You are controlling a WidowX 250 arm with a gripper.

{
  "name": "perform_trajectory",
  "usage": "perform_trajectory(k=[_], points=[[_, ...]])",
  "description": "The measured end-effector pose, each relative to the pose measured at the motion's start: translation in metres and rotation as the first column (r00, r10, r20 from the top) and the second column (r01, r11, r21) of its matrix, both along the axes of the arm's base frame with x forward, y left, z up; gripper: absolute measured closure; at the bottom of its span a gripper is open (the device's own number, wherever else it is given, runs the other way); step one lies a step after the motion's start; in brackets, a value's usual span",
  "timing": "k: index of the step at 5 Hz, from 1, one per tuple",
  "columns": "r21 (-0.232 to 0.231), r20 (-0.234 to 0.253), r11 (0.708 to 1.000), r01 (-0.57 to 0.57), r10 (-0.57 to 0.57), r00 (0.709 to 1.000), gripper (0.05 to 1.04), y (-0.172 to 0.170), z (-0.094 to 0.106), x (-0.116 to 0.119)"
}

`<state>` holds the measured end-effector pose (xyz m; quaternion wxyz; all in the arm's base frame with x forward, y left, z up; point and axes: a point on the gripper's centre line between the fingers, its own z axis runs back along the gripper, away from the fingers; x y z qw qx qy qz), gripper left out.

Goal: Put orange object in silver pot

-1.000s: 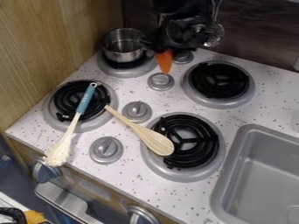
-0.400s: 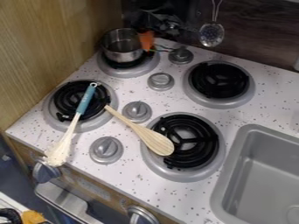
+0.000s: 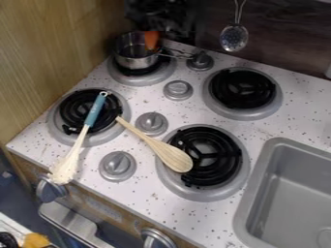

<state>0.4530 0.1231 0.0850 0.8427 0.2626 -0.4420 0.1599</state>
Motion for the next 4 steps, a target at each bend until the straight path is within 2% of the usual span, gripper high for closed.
perform_trajectory(k=[1,2,3,4], points=[[-0.023,-0.025,1.000,-0.003,0.002,1.000,0.414,0.018,-0.013,0.008],[-0.040,-0.071,0.999,-0.007,0.004,0.997,0.343,0.028,-0.015,0.013],[-0.056,-0.052,0.998,-0.007,0.004,0.999,0.101,0.029,-0.015,0.014],[-0.077,-0.092,0.997,-0.013,0.006,0.996,0.085,0.027,-0.021,0.010]])
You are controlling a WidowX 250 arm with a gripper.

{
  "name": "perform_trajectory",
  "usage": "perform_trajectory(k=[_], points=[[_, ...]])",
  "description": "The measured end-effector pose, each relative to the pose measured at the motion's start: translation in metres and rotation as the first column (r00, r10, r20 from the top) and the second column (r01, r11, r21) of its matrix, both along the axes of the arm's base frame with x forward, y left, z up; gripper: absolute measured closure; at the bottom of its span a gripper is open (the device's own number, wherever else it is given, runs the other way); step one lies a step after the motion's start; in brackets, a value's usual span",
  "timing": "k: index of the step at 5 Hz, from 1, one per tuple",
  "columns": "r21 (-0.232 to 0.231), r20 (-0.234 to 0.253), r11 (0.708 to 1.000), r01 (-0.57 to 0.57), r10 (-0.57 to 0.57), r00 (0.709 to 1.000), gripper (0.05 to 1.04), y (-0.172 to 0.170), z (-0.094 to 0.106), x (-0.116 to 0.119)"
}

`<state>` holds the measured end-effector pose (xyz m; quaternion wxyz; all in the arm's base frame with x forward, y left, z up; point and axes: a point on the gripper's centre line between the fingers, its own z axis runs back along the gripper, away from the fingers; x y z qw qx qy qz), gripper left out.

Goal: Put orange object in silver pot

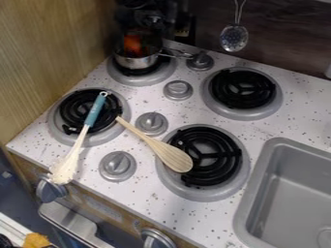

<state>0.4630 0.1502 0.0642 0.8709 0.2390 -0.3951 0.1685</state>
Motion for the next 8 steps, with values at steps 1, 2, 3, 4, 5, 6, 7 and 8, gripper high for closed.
perform_trajectory(k=[1,2,3,4,5,6,7,8], points=[[0.027,-0.034,0.999,-0.034,0.035,0.999,0.085,-0.001,-0.002,-0.007],[0.037,-0.061,0.999,-0.025,0.027,0.998,0.085,-0.024,0.009,-0.016],[0.037,-0.082,0.999,-0.024,0.027,0.996,0.085,-0.039,0.022,-0.023],[0.034,-0.103,0.999,-0.017,0.021,0.994,0.085,-0.056,0.026,-0.035],[-0.062,-0.152,0.998,-0.014,0.005,0.988,0.085,-0.079,0.030,-0.048],[-0.252,-0.300,0.966,0.062,-0.139,0.944,0.085,-0.111,0.016,-0.057],[-0.353,-0.347,0.931,0.091,-0.220,0.912,0.085,-0.140,0.019,-0.059],[-0.447,-0.355,0.884,0.138,-0.317,0.879,0.085,-0.175,0.013,-0.062]])
